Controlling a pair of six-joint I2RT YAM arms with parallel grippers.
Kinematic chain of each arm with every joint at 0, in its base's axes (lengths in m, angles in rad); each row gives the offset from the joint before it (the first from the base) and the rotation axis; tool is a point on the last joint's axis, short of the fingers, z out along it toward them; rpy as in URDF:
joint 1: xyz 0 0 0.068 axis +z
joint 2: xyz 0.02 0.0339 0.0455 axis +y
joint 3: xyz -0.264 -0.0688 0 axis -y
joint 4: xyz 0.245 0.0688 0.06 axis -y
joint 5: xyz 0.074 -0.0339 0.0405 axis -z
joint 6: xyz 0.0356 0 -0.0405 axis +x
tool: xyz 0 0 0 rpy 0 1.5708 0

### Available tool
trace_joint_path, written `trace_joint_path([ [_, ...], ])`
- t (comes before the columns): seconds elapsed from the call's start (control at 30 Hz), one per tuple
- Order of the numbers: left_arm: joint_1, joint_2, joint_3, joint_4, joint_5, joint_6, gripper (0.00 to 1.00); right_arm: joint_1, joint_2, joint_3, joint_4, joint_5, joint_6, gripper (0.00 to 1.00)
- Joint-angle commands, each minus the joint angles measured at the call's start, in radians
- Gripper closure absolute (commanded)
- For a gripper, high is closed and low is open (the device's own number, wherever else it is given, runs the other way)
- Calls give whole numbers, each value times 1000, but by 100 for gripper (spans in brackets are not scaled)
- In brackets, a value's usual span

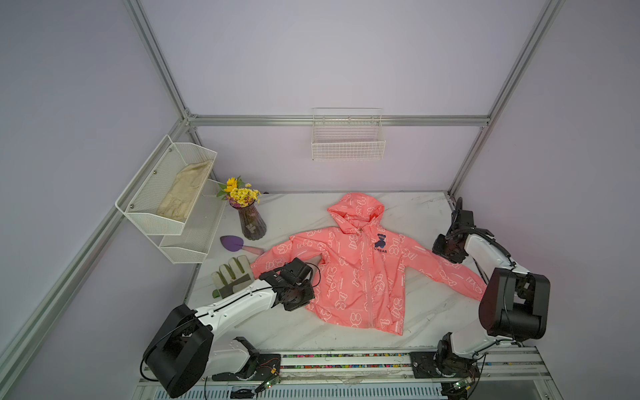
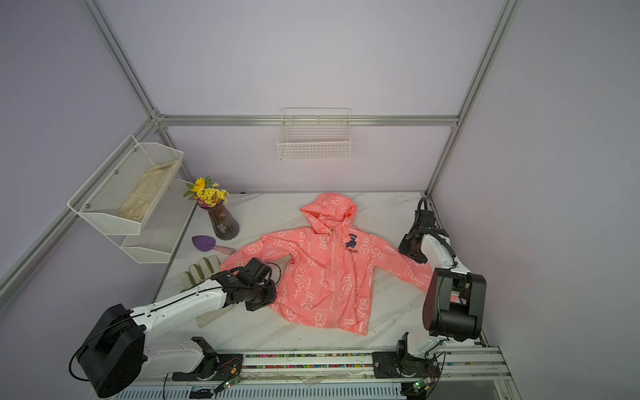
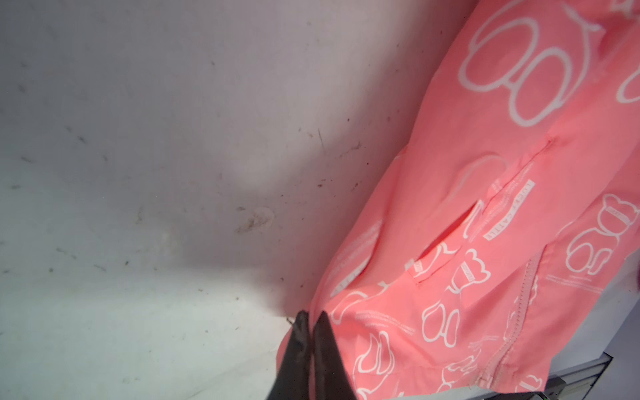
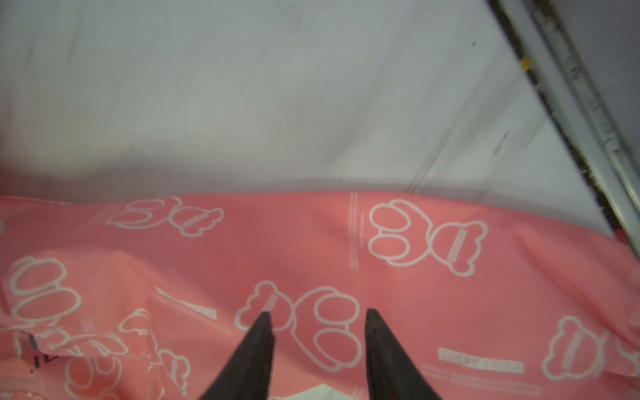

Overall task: Unzip the jacket
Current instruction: Flatten out the jacket at the center of the board.

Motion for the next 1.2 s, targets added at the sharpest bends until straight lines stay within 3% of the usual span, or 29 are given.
trace_joint_path([
  [0.0,-4,9,57,-40,-42,39,100,-61,-64,-117,131,-142,190,71],
  [0.1,-4,15,48,-39,-33,37,100,-146,-38,-194,231,-177,232,79],
  [0.3,-5,-23,-4,-33,-18,8,100,-219,91,-196,371,-117,209,87],
  [0.47,-18,-74,-48,-25,-16,-22,100,-226,214,-67,424,-114,130,88],
  [0.6,-51,-115,-37,-25,-53,-11,100,-203,215,52,332,-162,57,87],
  [0.63,-58,-129,-28,-25,-72,-7,96,-177,190,60,319,-152,36,84],
  [0.67,-68,-145,-15,-27,-99,-1,83,-134,159,67,302,-125,4,77],
  [0.7,-72,-160,1,-29,-125,8,63,-83,132,76,284,-98,-32,69],
  [0.8,-77,-173,73,-41,-196,80,30,17,91,85,288,-172,-81,41],
  [0.9,-77,-126,183,-66,-267,158,0,86,121,121,283,-261,-101,33],
  [1.0,-65,-18,298,-63,-313,236,0,170,215,206,236,-272,-165,25],
  [1.17,17,247,512,-57,-222,292,4,234,368,317,203,-320,-196,19],
])
